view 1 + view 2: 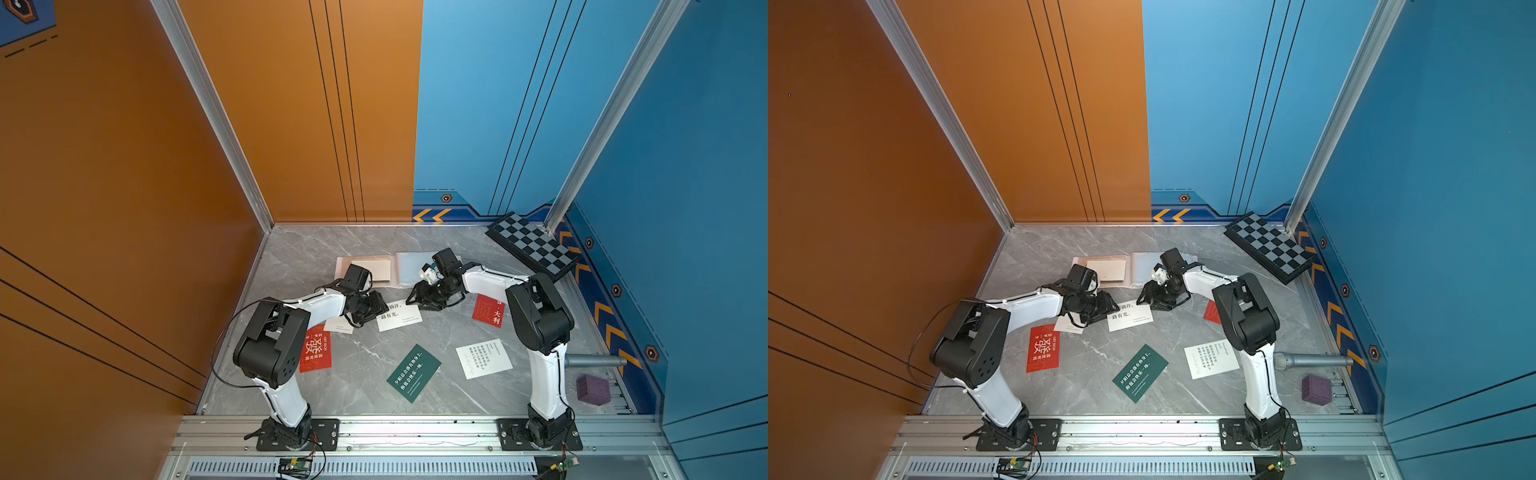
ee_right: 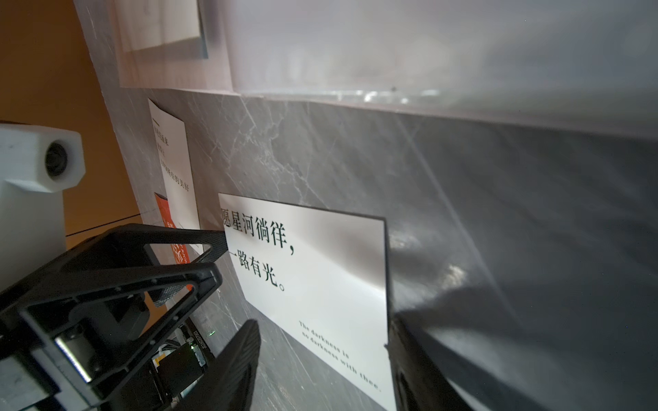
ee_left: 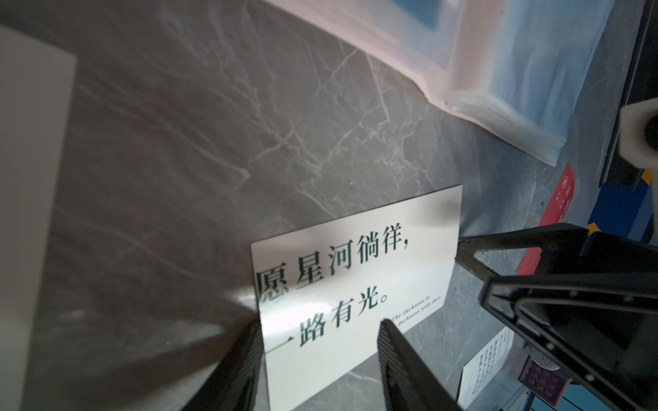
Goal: Place the photos into the photo albums
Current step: Pick up the photo at the center of the board.
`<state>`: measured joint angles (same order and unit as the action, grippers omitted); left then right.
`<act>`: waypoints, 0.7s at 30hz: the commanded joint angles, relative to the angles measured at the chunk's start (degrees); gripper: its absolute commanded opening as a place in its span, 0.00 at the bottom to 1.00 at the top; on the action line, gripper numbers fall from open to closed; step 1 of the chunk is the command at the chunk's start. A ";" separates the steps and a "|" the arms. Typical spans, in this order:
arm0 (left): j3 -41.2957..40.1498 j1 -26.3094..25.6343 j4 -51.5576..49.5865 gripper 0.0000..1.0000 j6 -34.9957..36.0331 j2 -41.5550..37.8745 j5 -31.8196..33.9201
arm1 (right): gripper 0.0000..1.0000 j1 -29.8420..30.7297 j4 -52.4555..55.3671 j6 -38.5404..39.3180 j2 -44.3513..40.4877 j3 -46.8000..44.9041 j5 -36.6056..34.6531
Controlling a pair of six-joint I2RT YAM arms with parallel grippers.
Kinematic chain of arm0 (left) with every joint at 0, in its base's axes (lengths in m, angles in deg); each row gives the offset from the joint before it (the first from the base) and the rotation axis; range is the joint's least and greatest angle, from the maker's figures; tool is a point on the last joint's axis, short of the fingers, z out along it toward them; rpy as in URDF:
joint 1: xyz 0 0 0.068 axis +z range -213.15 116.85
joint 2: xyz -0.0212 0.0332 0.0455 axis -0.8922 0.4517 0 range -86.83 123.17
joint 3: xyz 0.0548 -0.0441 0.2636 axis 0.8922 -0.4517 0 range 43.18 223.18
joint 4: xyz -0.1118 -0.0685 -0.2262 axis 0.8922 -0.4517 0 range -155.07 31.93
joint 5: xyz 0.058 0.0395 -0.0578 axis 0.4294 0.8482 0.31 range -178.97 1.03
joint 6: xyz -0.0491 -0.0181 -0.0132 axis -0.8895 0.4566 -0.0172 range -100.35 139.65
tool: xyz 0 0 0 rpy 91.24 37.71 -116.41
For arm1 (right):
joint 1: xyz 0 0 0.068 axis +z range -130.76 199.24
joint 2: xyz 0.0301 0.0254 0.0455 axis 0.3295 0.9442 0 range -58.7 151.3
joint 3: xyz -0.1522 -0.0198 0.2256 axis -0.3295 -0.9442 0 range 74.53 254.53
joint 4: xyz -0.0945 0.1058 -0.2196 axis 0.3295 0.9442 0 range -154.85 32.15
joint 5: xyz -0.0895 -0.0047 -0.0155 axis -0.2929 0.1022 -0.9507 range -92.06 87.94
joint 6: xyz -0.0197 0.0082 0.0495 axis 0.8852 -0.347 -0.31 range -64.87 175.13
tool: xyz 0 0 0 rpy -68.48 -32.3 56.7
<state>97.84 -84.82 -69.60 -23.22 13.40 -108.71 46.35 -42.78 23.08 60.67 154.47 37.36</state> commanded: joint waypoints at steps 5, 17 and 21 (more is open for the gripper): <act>-2.60 -0.76 -6.67 0.55 1.30 6.11 3.53 | 0.60 -1.59 0.94 -1.84 -0.19 0.24 4.27; -2.22 -0.66 -5.43 0.55 1.76 7.08 2.88 | 0.59 -3.15 -0.97 -1.70 -3.31 -1.17 9.01; -1.83 -0.65 -5.23 0.55 1.89 7.24 2.74 | 0.59 -3.98 -1.06 -0.52 -4.48 -1.76 11.53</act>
<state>99.06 -84.97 -68.11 -22.96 14.89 -109.24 42.87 -43.02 21.65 59.49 153.40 45.40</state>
